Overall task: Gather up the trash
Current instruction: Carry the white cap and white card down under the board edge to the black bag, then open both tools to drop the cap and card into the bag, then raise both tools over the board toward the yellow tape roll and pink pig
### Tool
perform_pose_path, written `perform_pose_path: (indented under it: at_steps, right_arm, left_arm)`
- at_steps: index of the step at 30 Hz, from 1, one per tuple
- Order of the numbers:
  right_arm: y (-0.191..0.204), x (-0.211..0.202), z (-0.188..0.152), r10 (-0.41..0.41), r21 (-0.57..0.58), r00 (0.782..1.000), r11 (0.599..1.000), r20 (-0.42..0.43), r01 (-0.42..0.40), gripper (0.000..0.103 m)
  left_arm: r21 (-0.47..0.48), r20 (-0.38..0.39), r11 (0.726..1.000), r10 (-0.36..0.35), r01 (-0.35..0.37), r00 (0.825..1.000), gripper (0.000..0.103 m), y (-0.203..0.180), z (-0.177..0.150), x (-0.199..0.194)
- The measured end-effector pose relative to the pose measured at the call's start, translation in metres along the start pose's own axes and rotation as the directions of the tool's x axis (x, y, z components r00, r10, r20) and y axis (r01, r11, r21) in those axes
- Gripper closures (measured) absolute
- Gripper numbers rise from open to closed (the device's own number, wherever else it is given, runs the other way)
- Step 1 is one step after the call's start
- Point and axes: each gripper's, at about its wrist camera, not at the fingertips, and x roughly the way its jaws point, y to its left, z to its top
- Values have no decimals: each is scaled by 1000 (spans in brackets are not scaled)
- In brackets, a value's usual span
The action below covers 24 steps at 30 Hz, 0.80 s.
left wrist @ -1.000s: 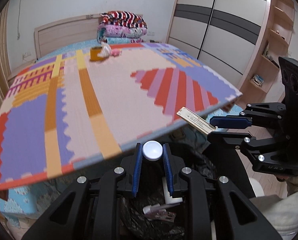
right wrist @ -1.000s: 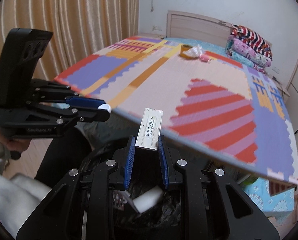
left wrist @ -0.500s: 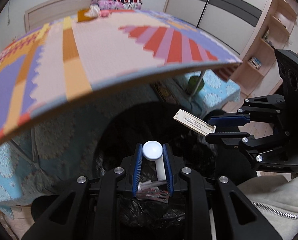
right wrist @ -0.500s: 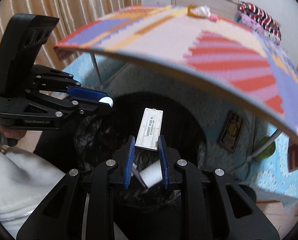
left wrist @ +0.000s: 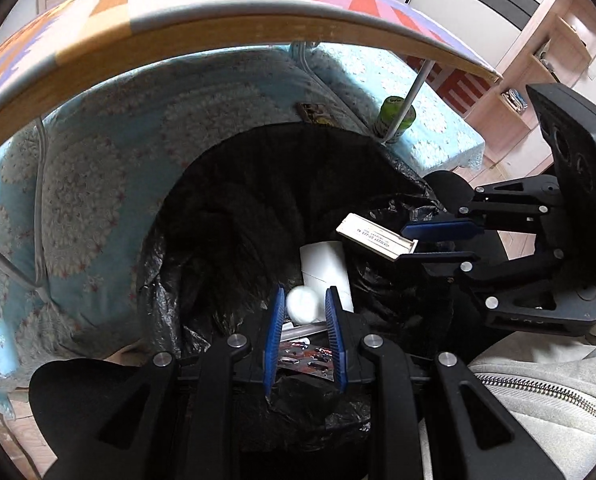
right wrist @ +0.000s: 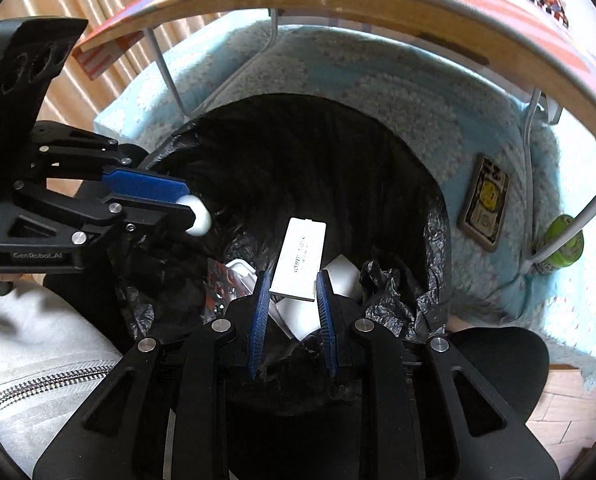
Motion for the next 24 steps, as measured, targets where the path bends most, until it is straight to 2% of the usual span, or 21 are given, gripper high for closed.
perform_pose_path:
  at_steps: [6, 8, 10, 18, 24]
  right_arm:
    - [-1, 5, 0, 8, 13, 1000, 1000, -11, -8, 78]
    - [-2, 5, 0, 8, 15, 1000, 1000, -9, -8, 78]
    - [-3, 3, 1, 7, 18, 1000, 1000, -3, -7, 78]
    - [-5, -14, 8, -7, 14, 999, 1000, 39, 6, 78]
    - [-5, -31, 13, -15, 2, 997, 1000, 77, 15, 78]
  left_arm:
    - [-8, -13, 1000, -6, 6, 1000, 76, 3, 1, 2]
    - [-13, -9, 1000, -13, 13, 1000, 66, 3, 3, 1]
    - [-11, 5, 1000, -16, 16, 1000, 63, 3, 4, -3]
    - [-2, 53, 1000, -6, 7, 999, 63, 1, 9, -21]
    - [-4, 116, 1000, 10, -9, 993, 63, 4, 15, -47]
